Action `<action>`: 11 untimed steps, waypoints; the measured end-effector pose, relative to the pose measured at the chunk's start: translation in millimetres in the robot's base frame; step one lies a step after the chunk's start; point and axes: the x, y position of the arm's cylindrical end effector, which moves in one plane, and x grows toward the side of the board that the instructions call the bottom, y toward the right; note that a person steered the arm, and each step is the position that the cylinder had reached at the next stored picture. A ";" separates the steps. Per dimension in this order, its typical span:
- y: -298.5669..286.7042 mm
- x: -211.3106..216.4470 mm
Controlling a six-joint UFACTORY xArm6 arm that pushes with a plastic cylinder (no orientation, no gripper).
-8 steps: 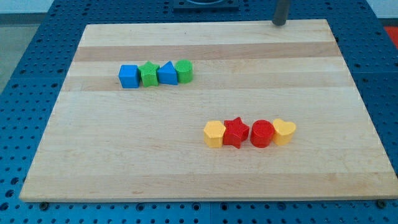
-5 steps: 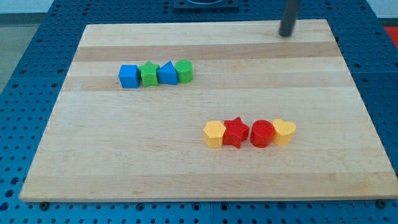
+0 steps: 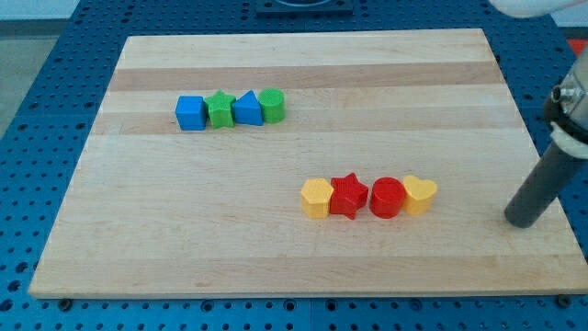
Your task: Place the yellow heart into the blue triangle
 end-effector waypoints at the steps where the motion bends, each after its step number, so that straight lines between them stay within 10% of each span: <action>1: -10.8 0.0; 11: -180.8 -94.6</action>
